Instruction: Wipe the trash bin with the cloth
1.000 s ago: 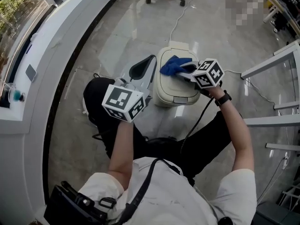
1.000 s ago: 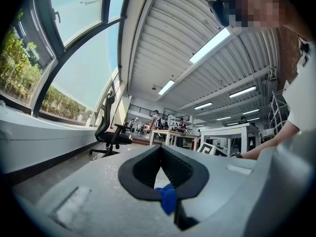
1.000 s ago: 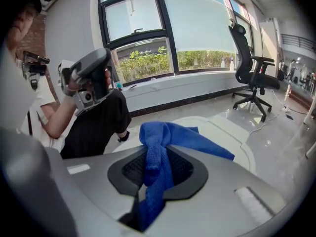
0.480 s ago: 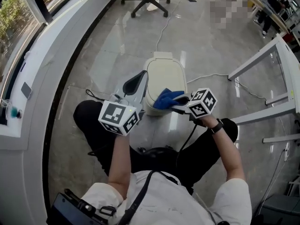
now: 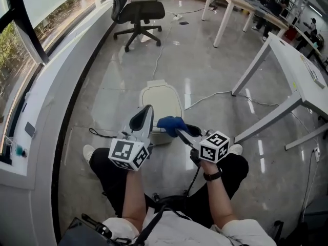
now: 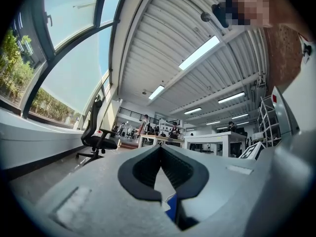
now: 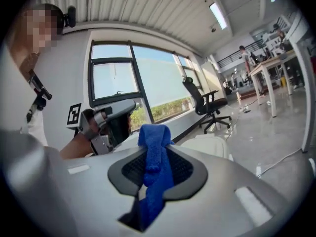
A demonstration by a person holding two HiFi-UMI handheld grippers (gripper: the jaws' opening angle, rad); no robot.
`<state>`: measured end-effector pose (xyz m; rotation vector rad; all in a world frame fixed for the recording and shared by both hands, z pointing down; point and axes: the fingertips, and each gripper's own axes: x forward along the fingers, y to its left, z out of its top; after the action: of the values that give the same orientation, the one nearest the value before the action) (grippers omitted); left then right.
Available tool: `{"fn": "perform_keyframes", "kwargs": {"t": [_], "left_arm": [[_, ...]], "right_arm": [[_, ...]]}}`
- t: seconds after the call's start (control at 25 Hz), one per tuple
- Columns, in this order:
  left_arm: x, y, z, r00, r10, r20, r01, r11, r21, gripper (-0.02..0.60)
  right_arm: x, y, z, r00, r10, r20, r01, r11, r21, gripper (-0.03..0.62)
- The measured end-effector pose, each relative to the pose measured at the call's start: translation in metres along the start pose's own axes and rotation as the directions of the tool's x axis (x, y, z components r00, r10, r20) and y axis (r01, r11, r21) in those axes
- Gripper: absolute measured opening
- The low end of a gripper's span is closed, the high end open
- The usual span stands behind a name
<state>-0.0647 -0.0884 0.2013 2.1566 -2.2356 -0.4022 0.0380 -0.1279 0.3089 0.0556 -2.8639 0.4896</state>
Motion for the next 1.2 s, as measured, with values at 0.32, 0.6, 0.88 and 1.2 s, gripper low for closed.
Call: {"fn": "perform_keyframes", "kwargs": {"t": [0.32,0.6,0.88,1.2], "left_arm": [[-0.070,-0.077,-0.007,0.996,-0.082,-0.031,0.084,0.996,0.039,0.000],[-0.171,-0.134,-0.009,0.991,-0.120,-0.057,0.122,0.992,0.040,0.000],[-0.237,-0.192,0.009,0.995,-0.085,-0.055,0.090,0.990,0.108,0.000],[-0.298,-0.219,0.014,0.994,-0.085,-0.072,0.091,0.992,0.092,0.000]], "right_arm": [[-0.085,0.062,-0.010,0.936,-0.247,0.252,0.262,0.965,-0.027,0.067],[-0.148,0.161,-0.037,0.866,-0.361,0.347,0.406,0.912,-0.064,0.067],[-0.224,0.212,-0.053,0.793,-0.473,0.384,0.532,0.845,-0.058,0.067],[-0.252,0.270,-0.081,0.781,-0.490,0.387,0.547,0.836,-0.046,0.067]]}}
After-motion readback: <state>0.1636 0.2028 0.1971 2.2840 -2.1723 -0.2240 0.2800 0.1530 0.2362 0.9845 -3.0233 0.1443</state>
